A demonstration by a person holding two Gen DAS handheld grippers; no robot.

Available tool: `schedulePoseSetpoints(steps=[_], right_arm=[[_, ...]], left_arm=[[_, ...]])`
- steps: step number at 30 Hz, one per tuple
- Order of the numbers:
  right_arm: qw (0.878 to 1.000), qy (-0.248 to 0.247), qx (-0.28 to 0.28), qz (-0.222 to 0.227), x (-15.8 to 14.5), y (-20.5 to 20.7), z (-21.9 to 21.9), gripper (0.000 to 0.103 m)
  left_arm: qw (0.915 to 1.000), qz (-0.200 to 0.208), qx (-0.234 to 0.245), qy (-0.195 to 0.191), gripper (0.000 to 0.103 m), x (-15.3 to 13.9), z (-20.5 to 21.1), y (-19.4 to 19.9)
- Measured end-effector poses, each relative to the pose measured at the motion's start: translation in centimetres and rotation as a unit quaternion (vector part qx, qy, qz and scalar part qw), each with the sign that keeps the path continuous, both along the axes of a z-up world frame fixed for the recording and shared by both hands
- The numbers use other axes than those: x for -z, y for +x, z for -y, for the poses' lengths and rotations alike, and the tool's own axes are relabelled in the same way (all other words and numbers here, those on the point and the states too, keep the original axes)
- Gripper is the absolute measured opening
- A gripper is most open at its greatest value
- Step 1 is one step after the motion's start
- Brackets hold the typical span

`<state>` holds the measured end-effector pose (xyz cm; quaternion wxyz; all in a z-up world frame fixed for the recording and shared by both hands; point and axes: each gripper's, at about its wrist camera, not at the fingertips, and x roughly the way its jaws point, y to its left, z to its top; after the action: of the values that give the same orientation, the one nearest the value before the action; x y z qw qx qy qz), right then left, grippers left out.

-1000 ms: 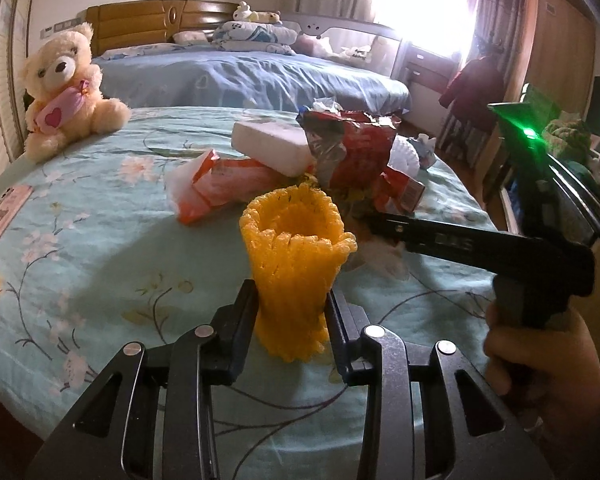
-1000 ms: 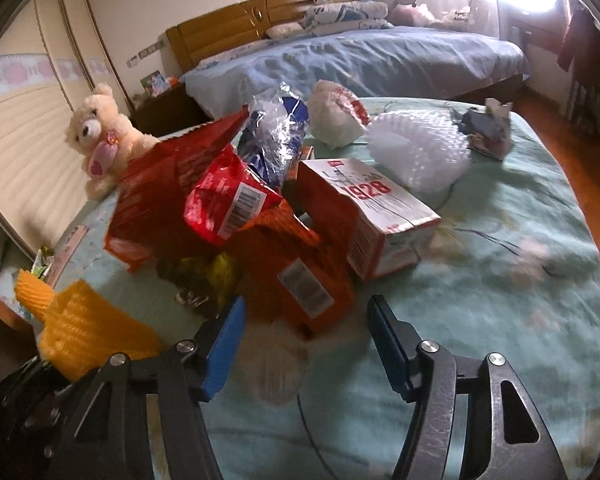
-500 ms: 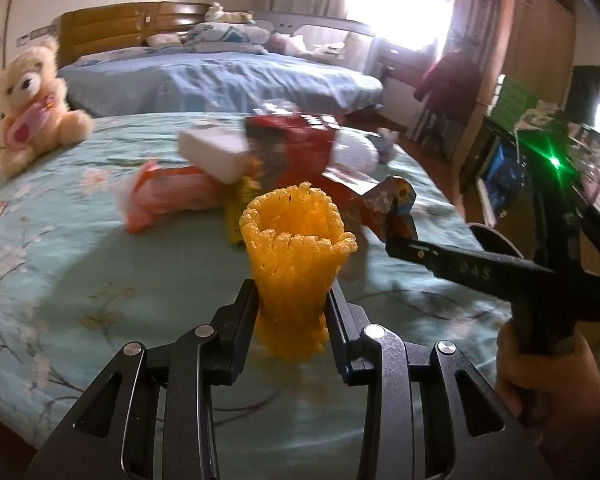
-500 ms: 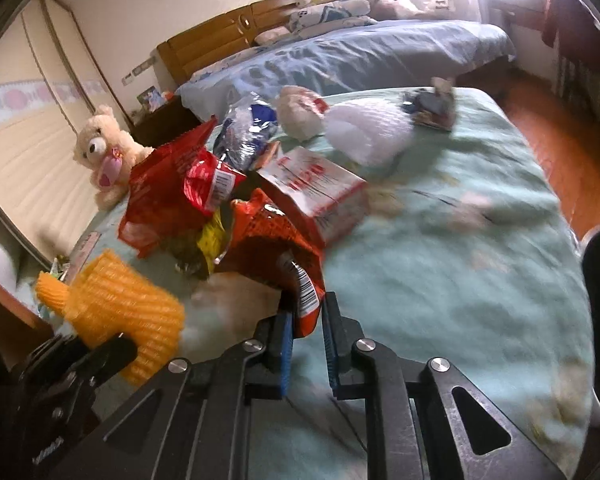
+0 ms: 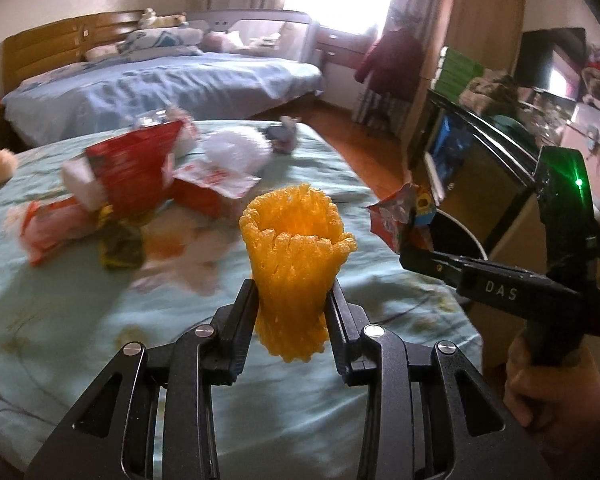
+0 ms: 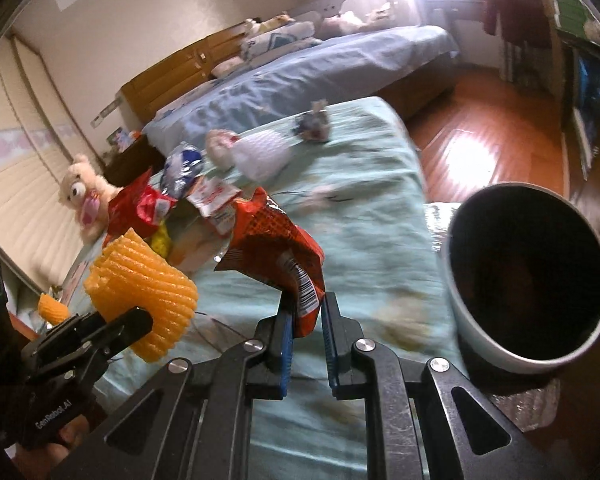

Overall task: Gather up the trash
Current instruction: 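Carry both items over the bin and open both tools to drop them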

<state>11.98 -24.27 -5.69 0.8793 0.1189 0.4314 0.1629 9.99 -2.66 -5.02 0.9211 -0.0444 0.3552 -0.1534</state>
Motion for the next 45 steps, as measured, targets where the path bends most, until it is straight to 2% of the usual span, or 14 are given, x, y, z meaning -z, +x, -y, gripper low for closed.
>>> schedulePoseSetpoints(steps=[12, 27, 45], right_arm=[[0.999, -0.002, 0.053, -0.001, 0.0, -1.5, 5.8, 0.013], [0.994, -0.003, 0.109, -0.007, 0.3, -2.3, 11.7, 0.013], [0.987, -0.010, 0.155, -0.033, 2.4, -1.2, 16.3, 0.013]], left_arm=[[0.9984, 0.002, 0.055, 0.012, 0.032, -0.5, 5.6, 1.2], [0.9946, 0.008, 0.101, 0.023, 0.032, -1.2, 10.8, 2.7], [0.9877, -0.006, 0.152, 0.038, 0.033, -0.6, 16.9, 5.9]])
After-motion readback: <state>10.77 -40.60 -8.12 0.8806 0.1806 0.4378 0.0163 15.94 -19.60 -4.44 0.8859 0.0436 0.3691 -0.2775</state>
